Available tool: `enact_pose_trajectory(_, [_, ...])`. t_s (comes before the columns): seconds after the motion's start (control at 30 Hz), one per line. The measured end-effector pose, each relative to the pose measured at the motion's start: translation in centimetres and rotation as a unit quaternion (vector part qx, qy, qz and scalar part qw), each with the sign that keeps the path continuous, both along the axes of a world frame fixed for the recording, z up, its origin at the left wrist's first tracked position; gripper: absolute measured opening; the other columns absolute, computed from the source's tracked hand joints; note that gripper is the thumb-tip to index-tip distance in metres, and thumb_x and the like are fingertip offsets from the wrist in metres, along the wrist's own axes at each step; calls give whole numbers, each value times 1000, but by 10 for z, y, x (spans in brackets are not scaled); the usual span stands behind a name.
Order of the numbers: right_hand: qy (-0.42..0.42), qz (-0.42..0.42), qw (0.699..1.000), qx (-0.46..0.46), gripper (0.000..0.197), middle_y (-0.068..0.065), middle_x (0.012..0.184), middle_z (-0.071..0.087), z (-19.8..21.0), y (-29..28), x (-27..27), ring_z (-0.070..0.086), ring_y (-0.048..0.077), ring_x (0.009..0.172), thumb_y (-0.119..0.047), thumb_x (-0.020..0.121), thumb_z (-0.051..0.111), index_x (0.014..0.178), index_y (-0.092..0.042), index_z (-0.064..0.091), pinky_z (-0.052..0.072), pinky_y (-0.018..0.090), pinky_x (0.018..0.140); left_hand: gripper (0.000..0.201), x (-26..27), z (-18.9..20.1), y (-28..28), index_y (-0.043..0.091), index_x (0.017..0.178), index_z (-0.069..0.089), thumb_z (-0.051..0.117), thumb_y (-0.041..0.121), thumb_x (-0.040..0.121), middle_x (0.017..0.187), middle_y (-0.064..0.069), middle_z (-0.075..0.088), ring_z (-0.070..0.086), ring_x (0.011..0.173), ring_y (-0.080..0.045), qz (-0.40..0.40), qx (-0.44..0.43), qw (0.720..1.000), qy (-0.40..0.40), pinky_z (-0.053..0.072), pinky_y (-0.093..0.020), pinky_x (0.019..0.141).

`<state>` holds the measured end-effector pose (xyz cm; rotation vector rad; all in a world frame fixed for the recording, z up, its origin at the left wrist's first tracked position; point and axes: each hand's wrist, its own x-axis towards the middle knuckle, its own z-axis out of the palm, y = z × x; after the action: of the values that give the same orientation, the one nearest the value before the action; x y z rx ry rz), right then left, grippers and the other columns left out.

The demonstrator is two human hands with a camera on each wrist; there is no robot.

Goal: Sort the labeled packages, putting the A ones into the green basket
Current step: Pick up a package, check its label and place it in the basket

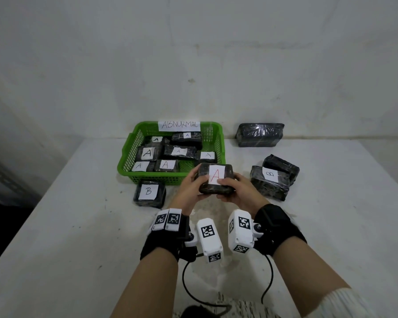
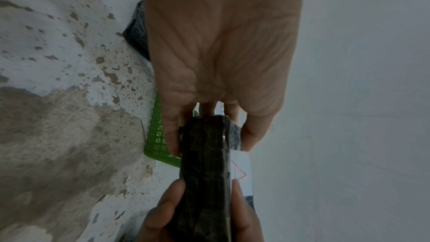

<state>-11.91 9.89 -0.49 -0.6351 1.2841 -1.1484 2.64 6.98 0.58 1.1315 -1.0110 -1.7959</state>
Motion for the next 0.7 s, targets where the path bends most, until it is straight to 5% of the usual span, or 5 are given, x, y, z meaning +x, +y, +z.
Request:
enact_pose_trajectory(0.1, [28, 22, 999, 0, 43, 13, 89, 69, 1, 2, 0, 65, 23, 65, -11, 84, 69, 123, -10, 50, 51, 29, 59, 29, -1, -2, -2, 22, 120, 48, 49, 7, 94, 119, -10, 58, 60, 85, -14, 30, 6, 999, -10, 55, -24, 60])
enact_pose_trajectory(0.3, [37, 11, 999, 19, 29, 0, 96, 64, 0, 3, -1, 60, 18, 87, -40, 87, 63, 108, -22, 52, 47, 35, 74, 31, 2, -2, 0, 24, 113, 52, 55, 3, 90, 130, -11, 56, 60, 94, -18, -1, -23, 999, -22, 55, -28, 67])
enact_pose_trajectory(0.47, [68, -21, 997, 10, 40, 5, 104, 68, -1, 0, -1, 63, 18, 87, -37, 84, 68, 113, -14, 55, 51, 33, 74, 39, 0, -1, 2, 27, 122, 49, 58, 8, 90, 129, -7, 54, 60, 94, -15, -24, -15, 999, -23, 53, -25, 65])
enact_pose_trajectory(0.57, [60, -31, 998, 14, 35, 6, 102, 67, -1, 0, -1, 63, 19, 85, -36, 85, 68, 109, -14, 54, 53, 33, 69, 57, -1, -4, 0, 25, 132, 40, 63, 2, 85, 130, -12, 50, 58, 108, -26, -3, -5, 1000, -14, 55, -32, 75])
enact_pose_trajectory(0.7, [64, -10, 998, 21, 23, 2, 93, 64, 0, 2, -2, 61, 18, 85, -29, 86, 67, 98, -17, 52, 51, 36, 75, 56, 0, -8, -5, 22, 120, 47, 69, -4, 76, 123, -18, 54, 58, 109, -31, 55, -38, 996, -62, 53, -39, 86])
